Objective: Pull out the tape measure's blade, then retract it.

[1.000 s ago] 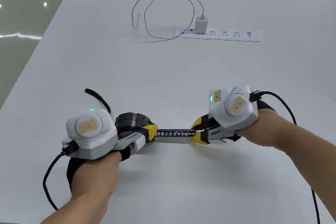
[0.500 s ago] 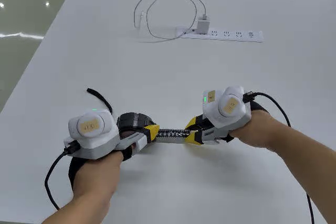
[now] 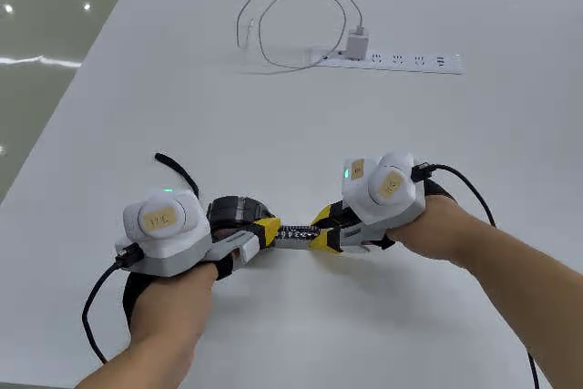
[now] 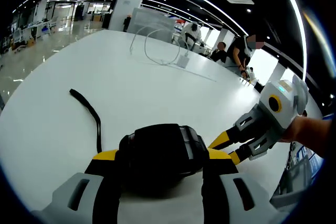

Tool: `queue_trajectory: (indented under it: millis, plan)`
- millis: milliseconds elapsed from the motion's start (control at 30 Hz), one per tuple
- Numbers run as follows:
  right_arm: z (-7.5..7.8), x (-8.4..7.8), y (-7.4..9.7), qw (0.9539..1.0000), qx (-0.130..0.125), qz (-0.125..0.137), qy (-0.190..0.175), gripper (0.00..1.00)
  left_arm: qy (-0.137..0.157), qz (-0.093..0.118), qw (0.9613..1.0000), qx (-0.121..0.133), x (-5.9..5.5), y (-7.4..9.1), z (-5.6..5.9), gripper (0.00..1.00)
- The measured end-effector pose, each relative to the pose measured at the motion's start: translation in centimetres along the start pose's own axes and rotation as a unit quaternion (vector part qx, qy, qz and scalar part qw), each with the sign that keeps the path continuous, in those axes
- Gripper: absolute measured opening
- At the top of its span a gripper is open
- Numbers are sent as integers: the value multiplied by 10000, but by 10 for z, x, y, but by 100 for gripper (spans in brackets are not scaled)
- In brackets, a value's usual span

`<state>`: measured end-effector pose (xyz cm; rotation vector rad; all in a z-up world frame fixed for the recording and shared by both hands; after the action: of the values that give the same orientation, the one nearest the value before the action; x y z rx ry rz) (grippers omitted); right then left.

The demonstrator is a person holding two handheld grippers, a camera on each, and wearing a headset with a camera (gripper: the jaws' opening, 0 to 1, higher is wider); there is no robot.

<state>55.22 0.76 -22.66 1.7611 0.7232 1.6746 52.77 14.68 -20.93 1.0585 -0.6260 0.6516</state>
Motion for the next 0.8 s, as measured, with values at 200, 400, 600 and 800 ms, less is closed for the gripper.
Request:
queue_trajectory:
  millis: [200,400,600,800]
  plan:
    - [0,3,-4,10000,17,27,-6,10,-6,-3,10000,7,0,0,0,59]
    - [-1,6,-9,10000,18,61,-33,10,-24,-28,10000,12,0,-1,1,59]
    - [-1,10,-13,9999,29,112,-41,10,-13,-23,10000,7,0,-1,1,59]
    - [-2,13,-16,9998,40,178,-72,10,-1,-26,10000,8,0,0,1,59]
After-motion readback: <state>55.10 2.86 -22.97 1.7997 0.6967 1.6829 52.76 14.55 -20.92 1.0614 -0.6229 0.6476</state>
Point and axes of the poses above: the centre of the closed fingertips' face, and the gripper's own axes: y roughly backward along the fingers, z roughly to its right, x roughly out of its top, the point moved 5 cm from there along y, roughly backward along the fingers, and after that the axes turned 3 degrees about -x, right-handed, at the moved point
